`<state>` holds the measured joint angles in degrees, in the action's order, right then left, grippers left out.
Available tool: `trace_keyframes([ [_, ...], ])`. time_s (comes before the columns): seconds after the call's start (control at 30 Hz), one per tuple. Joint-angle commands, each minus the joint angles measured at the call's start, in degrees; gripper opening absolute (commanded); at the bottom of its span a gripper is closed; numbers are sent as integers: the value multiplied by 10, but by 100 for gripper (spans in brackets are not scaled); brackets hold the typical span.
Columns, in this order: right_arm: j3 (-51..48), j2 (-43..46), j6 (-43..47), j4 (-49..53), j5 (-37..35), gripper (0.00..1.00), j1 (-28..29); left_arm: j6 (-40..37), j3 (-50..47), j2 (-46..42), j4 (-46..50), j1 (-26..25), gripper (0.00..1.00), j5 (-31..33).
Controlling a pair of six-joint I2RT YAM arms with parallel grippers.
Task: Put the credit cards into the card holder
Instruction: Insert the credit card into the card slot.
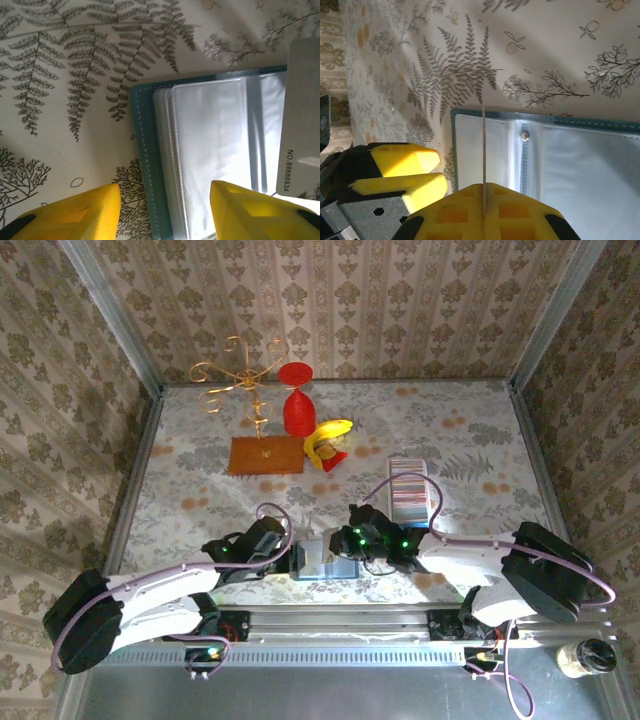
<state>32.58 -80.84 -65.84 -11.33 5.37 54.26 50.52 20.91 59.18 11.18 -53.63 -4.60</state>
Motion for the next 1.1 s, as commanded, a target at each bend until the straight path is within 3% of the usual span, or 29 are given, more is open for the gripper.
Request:
trace_keyframes([
  [0.0, 2, -19, -12, -16, 1, 0, 5, -9, 6, 9, -1, -5, 50, -3],
  [0.6, -12, -58, -13, -38, -8, 0, 24, -10, 13, 60, -10, -19, 44, -3],
  [1.07, -45, -49, -69, -98, 7, 0, 26, -7, 18, 83, -9, -27, 37, 5],
])
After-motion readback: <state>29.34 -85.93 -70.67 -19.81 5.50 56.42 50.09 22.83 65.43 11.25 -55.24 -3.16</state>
